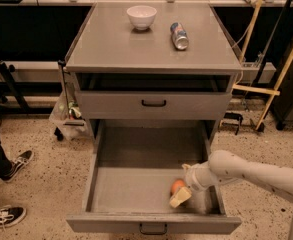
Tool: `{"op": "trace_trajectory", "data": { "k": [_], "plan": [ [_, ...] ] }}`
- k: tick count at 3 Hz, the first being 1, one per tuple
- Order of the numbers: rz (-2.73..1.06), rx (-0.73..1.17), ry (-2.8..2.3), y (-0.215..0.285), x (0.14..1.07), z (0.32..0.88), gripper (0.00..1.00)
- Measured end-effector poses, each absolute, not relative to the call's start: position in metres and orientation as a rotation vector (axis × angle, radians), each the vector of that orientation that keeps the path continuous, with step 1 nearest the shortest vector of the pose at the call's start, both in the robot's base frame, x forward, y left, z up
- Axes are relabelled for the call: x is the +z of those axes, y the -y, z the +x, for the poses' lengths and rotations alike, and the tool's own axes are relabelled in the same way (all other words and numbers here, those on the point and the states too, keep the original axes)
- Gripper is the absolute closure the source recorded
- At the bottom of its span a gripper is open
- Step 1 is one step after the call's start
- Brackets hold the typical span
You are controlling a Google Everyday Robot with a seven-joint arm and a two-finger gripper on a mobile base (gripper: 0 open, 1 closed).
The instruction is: Pick orange from middle drawer and place on counter
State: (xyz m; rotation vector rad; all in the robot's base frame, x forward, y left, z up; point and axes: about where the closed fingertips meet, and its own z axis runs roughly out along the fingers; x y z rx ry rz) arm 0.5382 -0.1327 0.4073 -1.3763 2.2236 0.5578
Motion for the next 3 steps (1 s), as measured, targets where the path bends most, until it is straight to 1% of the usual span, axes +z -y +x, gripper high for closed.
{"op": "trace_trajectory", "data": {
  "k": [1, 2, 3],
  "plan": [
    [-1.325, 0.506, -2.220, 0.128, 0.404, 0.551, 0.00],
    [-1.325, 0.504, -2.218, 0.128, 0.405, 0.552, 0.00],
    [-1.352, 0.565, -2.240, 0.120, 0.384, 0.549, 0.00]
  ]
}}
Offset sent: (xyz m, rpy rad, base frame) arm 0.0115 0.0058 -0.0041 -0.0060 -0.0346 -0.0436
